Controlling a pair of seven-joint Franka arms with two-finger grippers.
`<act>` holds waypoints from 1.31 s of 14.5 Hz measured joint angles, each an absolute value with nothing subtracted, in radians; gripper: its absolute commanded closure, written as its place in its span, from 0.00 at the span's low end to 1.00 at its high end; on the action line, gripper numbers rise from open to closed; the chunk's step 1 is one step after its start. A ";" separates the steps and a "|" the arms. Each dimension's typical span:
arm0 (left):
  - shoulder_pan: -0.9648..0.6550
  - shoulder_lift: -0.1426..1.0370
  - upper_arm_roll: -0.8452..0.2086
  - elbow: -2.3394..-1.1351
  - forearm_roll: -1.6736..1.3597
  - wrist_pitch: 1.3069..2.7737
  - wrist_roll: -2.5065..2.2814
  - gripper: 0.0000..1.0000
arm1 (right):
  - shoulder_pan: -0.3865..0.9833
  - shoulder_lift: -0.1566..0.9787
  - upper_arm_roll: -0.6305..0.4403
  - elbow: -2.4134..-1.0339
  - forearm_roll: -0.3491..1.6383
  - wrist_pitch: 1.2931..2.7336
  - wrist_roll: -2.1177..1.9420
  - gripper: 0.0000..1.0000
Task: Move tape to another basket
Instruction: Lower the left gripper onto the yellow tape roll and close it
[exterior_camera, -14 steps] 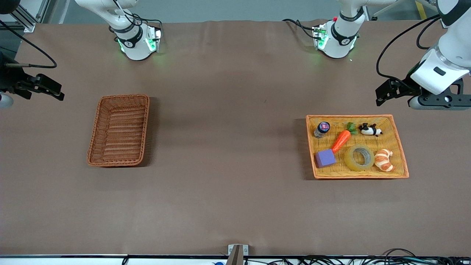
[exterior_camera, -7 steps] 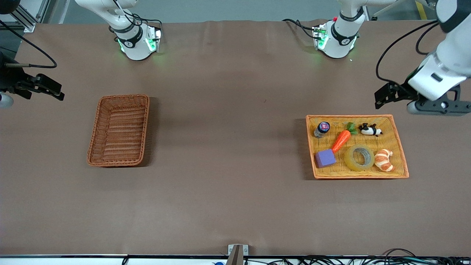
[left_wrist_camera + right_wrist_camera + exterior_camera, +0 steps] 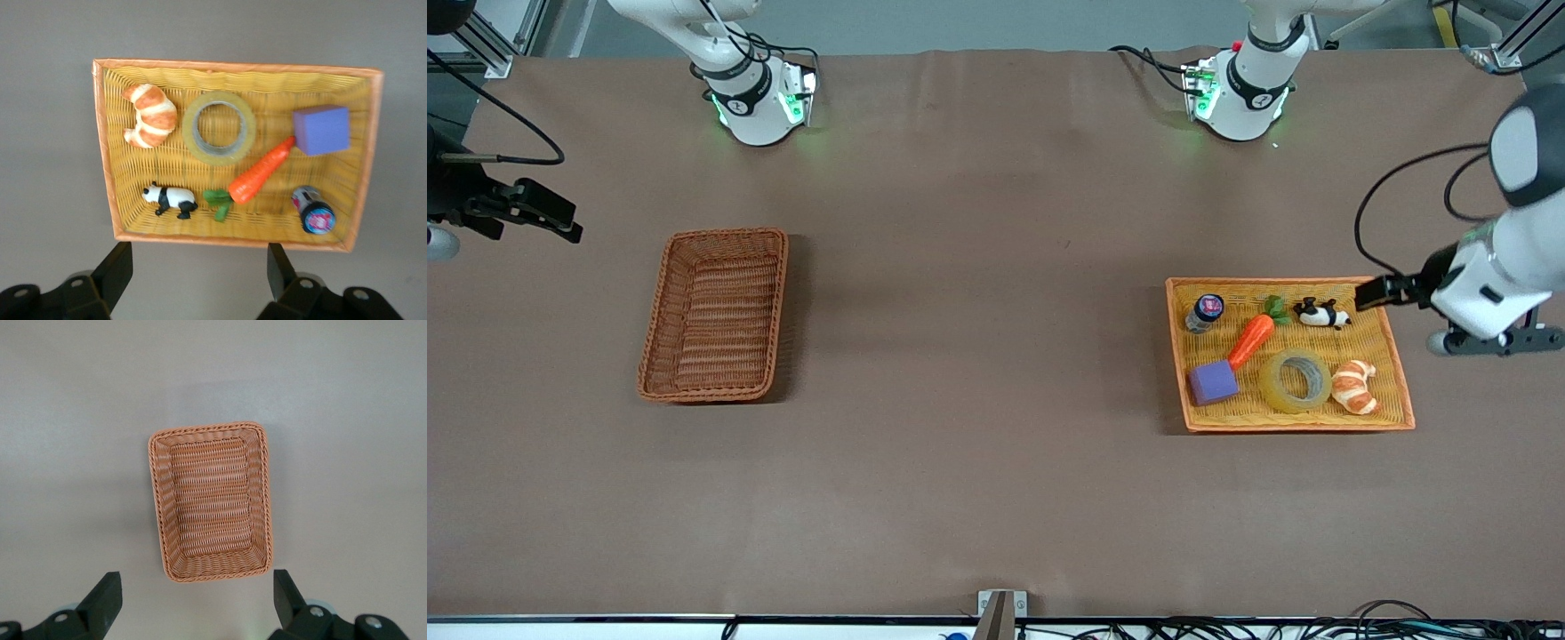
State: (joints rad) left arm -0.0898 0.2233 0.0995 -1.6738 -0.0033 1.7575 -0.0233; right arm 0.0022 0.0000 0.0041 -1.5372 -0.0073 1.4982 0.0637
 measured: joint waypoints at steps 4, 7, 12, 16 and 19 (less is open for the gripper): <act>-0.089 0.369 0.126 -1.673 -0.003 1.879 -0.023 0.09 | 0.002 0.000 0.004 -1.538 -0.007 1.498 0.064 0.00; -0.091 0.457 0.126 -1.673 -0.003 1.942 -0.023 0.09 | 0.002 0.000 0.003 -1.538 -0.007 1.498 0.064 0.00; -0.092 0.579 0.126 -1.672 -0.003 2.043 -0.033 0.10 | 0.002 0.000 0.003 -1.538 -0.007 1.498 0.064 0.00; -0.092 0.633 0.126 -1.675 -0.003 2.053 -0.067 0.17 | 0.002 0.000 0.003 -1.538 -0.007 1.498 0.064 0.00; -0.091 0.656 0.126 -1.690 -0.003 2.064 -0.087 0.48 | 0.002 0.000 0.003 -1.539 -0.007 1.498 0.064 0.00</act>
State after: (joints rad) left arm -0.0914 0.6557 0.1258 -1.6905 -0.0034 2.0643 -0.0868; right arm 0.0021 0.0000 0.0034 -1.5385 -0.0073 1.4981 0.0637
